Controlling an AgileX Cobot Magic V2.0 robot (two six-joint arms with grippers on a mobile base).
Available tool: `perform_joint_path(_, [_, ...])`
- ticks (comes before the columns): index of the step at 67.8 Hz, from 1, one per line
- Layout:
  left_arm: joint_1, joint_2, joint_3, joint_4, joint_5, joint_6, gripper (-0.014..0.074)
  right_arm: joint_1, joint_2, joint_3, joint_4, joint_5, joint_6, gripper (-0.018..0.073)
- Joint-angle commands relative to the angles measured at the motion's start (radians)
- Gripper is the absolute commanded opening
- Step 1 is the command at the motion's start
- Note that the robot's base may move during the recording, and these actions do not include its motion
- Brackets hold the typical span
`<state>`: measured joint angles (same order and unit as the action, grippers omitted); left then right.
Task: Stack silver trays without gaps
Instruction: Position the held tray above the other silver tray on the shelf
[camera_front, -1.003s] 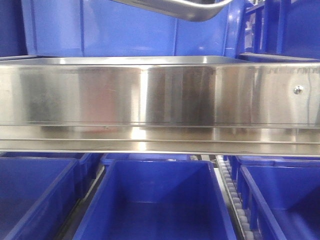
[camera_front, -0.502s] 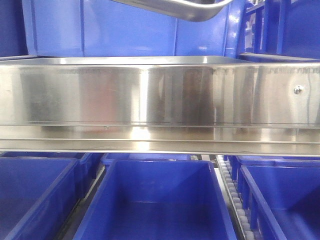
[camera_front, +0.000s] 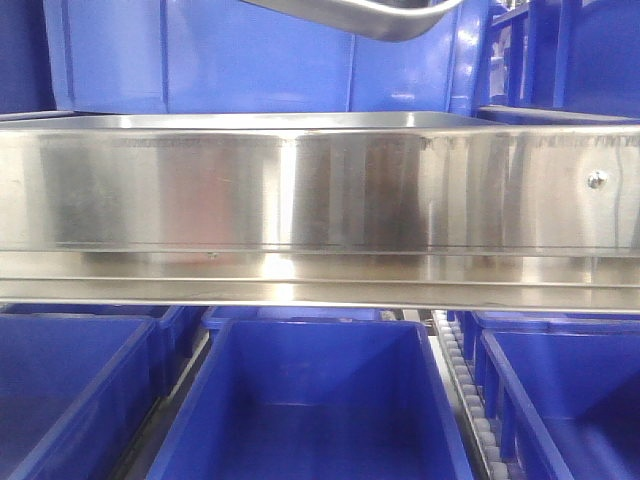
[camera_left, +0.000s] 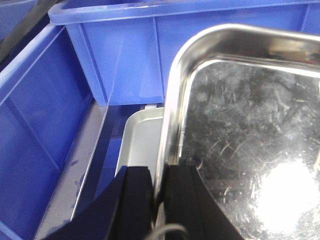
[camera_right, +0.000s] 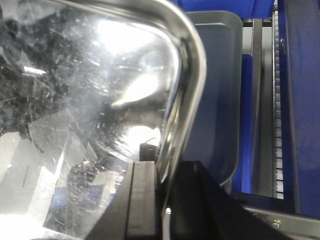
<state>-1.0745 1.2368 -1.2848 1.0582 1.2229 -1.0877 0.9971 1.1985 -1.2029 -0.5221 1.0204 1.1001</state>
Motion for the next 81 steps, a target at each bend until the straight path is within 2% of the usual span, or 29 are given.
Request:
perform_joint_path(1, [-0.007, 0.006, -0.005, 0.001, -0.124, -0.022, -0.0016, 0.012, -0.005, -0.01, 0.012, -0.483, -0.013, -0.0015])
perform_joint_path(33, [-0.007, 0.006, -0.005, -0.022, -0.12, -0.018, -0.0016, 0.012, -0.005, -0.01, 0.012, -0.504, -0.013, -0.0015])
perform_joint_path(43, [0.015, 0.006, -0.037, -0.179, -0.114, 0.039, -0.0016, -0.002, -0.001, -0.038, 0.012, -0.349, 0.002, -0.0003])
perform_joint_path(48, [0.04, 0.006, -0.051, -0.22, -0.116, 0.069, -0.0016, -0.026, 0.004, -0.056, 0.008, -0.333, -0.002, -0.0003])
perform_joint_path(54, [0.09, 0.006, -0.065, -0.291, -0.126, 0.122, -0.0016, -0.063, 0.017, -0.081, 0.006, -0.323, -0.019, -0.0003])
perform_joint_path(63, [0.189, 0.006, -0.073, -0.462, -0.193, 0.227, -0.0016, -0.111, 0.066, -0.112, 0.006, -0.267, -0.075, -0.0003])
perform_joint_path(68, [0.243, 0.008, -0.073, -0.528, -0.227, 0.277, -0.0016, -0.129, 0.1, -0.126, 0.006, -0.275, -0.098, -0.0003])
perform_joint_path(81, [0.367, 0.058, -0.073, -0.657, -0.301, 0.419, -0.0016, -0.169, 0.2, -0.176, 0.006, -0.288, -0.119, -0.0003])
